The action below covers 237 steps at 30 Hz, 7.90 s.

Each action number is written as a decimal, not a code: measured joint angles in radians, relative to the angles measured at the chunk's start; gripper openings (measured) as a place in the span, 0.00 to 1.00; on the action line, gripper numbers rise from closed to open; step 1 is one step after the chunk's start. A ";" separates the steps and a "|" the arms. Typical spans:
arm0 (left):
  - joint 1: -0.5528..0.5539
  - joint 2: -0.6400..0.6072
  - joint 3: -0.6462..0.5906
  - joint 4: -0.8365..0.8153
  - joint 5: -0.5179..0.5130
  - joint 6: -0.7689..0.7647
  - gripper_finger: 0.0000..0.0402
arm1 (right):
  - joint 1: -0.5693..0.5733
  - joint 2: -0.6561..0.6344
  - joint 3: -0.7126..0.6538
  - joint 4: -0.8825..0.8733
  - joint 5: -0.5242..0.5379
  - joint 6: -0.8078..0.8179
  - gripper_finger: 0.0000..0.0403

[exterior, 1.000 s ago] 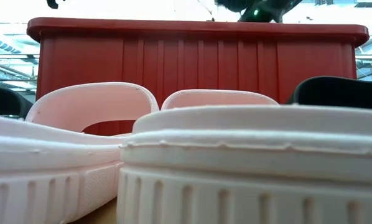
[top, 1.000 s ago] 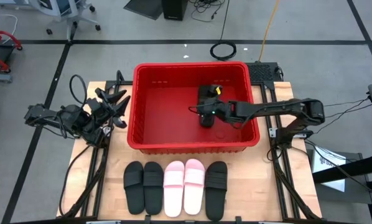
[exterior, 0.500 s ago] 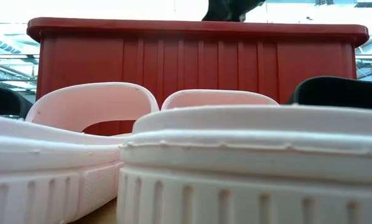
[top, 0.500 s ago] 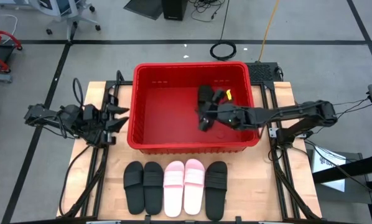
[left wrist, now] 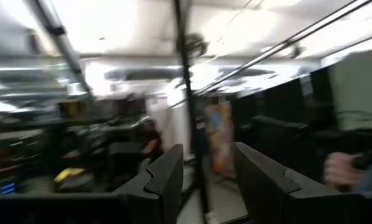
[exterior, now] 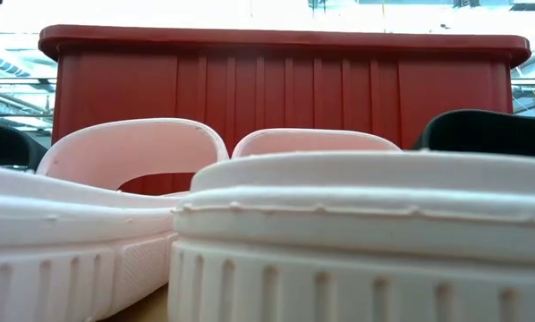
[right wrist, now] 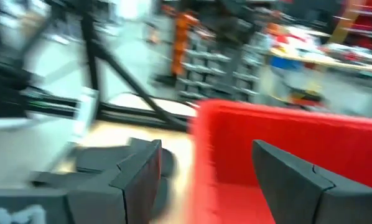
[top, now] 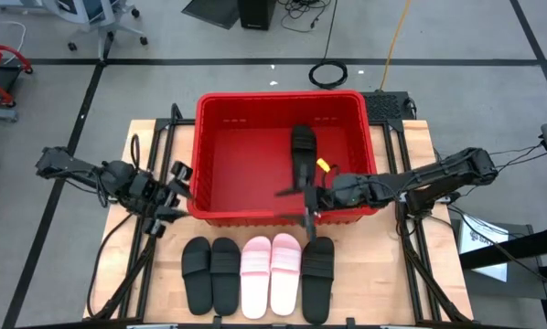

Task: Pick and place slides into bin
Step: Put the black slide into the red bin

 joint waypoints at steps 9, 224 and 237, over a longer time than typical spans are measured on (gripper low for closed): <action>-0.126 0.123 0.000 0.188 0.062 -0.016 0.37 | 0.157 0.000 -0.093 0.269 -0.194 0.049 0.59; 0.259 0.225 0.238 -0.179 -0.316 0.088 0.37 | -0.199 0.150 0.589 -0.978 0.524 -0.377 0.01; 0.583 0.220 0.238 -0.206 -0.096 -0.007 0.37 | -0.382 0.236 0.588 -0.871 0.518 -0.438 0.01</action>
